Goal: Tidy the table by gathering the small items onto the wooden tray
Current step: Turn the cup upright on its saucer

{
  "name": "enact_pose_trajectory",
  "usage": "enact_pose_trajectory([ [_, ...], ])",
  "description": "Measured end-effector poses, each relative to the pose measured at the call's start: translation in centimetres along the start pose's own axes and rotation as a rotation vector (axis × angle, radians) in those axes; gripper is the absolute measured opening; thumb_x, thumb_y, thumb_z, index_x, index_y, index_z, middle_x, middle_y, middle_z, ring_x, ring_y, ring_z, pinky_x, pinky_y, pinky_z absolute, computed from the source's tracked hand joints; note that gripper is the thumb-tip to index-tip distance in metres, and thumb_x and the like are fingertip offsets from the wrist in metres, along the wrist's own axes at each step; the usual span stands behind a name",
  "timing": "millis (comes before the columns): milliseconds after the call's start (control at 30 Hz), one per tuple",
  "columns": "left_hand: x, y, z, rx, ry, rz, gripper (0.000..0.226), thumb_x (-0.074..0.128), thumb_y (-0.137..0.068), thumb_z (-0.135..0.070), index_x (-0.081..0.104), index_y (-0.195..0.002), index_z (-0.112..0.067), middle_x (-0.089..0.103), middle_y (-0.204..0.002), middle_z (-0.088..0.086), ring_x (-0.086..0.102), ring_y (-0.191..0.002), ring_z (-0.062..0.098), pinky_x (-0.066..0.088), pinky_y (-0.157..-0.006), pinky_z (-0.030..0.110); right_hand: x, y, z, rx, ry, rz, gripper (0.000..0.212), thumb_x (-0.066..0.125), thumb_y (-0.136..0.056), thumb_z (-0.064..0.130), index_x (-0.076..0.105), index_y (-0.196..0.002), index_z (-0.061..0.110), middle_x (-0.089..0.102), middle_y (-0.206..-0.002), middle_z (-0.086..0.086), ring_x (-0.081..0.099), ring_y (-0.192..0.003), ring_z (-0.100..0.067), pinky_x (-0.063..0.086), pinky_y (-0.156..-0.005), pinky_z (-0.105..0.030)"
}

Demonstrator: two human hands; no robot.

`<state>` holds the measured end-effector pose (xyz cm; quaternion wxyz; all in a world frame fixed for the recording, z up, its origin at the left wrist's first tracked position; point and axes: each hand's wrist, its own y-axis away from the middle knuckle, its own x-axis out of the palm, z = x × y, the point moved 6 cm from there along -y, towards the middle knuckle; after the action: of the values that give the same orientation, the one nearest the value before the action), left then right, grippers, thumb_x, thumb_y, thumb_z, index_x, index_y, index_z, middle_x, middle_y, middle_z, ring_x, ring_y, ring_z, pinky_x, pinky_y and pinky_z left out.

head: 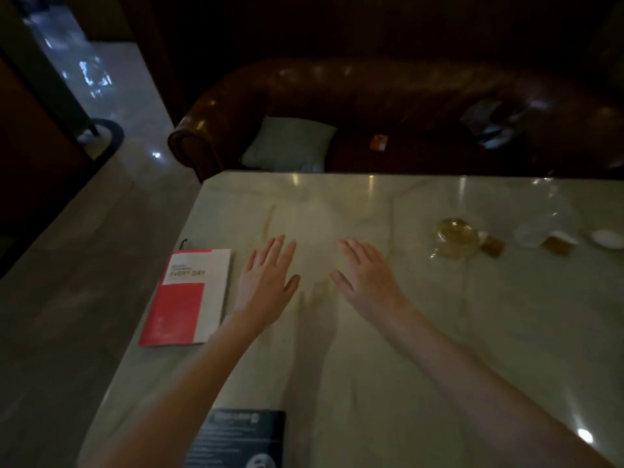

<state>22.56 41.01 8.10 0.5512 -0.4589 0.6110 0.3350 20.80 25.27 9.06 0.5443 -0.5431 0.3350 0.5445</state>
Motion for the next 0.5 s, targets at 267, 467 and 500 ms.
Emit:
enact_pose_trajectory([
  [267, -1.2, -2.1, -16.3, 0.021, 0.069, -0.114, 0.057, 0.045, -0.091, -0.036, 0.025, -0.141, -0.017, 0.029, -0.149, 0.006, 0.029, -0.135, 0.023, 0.028, -0.106, 0.037, -8.5, 6.7, -12.7, 0.021, -0.051, -0.018, 0.051, 0.035, -0.082, 0.038, 0.056, -0.115, 0.006, 0.067, -0.104, -0.010, 0.060, -0.098, -0.031, 0.049, -0.083, -0.037],
  [467, -1.7, -3.5, -25.6, 0.075, 0.109, -0.135, 0.054, 0.042, -0.092, -0.038, 0.026, -0.140, -0.019, 0.035, -0.146, 0.002, 0.036, -0.130, 0.020, 0.032, -0.103, 0.034, -13.5, 11.3, -20.8, 0.107, 0.016, -0.083, 0.044, 0.046, -0.080, 0.040, 0.061, -0.106, 0.007, 0.070, -0.094, -0.009, 0.065, -0.087, -0.030, 0.053, -0.075, -0.035],
  [500, -1.8, -3.7, -26.9, 0.095, 0.114, -0.135, 0.053, 0.042, -0.092, -0.038, 0.028, -0.139, -0.019, 0.036, -0.144, 0.002, 0.037, -0.129, 0.020, 0.032, -0.102, 0.034, -14.1, 11.9, -21.9, 0.117, 0.018, -0.078, 0.050, 0.042, -0.079, 0.044, 0.060, -0.107, 0.007, 0.070, -0.096, -0.009, 0.065, -0.088, -0.030, 0.053, -0.075, -0.035],
])
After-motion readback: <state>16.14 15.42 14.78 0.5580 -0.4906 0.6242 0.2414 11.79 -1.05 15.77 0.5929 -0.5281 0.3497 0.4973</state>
